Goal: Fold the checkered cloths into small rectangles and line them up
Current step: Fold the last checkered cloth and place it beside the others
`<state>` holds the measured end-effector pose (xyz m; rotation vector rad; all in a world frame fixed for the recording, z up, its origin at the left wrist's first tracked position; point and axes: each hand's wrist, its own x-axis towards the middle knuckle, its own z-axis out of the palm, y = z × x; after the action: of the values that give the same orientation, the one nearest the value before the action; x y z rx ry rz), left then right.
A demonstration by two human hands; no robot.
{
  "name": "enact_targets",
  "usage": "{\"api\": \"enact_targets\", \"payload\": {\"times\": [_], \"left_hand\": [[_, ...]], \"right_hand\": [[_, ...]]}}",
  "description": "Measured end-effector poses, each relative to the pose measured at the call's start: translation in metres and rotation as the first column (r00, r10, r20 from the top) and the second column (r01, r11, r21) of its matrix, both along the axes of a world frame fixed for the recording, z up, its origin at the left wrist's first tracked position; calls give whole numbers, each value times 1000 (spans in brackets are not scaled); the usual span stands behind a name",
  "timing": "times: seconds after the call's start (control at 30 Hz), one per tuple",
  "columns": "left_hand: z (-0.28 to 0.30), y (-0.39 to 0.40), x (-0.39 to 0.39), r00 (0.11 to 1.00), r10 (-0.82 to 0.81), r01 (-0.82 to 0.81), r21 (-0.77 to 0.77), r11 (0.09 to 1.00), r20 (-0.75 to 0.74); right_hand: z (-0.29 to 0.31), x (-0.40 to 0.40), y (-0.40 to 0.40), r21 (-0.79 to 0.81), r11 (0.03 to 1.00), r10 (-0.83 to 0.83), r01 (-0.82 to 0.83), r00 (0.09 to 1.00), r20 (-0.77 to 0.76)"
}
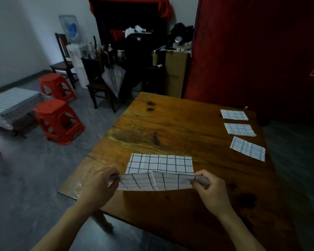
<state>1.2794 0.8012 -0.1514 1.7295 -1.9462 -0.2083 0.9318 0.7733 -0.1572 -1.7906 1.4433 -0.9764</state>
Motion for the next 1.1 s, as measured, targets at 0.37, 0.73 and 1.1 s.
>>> {"api": "enact_targets", "payload": {"times": [0.37, 0.73, 1.1], "left_hand": [[12, -32, -3, 999, 44, -44, 46, 998, -10], [-25, -131, 30, 998, -60, 58, 93, 994, 22], [-62, -205, 11, 985, -147, 134, 138, 981, 86]], "right_hand": [[-7, 4, -11, 56, 993, -105, 102, 993, 57], [-16, 40, -71, 138, 953, -256, 271, 959, -120], [-58, 27, -117, 261, 870, -360, 419, 900, -246]]}}
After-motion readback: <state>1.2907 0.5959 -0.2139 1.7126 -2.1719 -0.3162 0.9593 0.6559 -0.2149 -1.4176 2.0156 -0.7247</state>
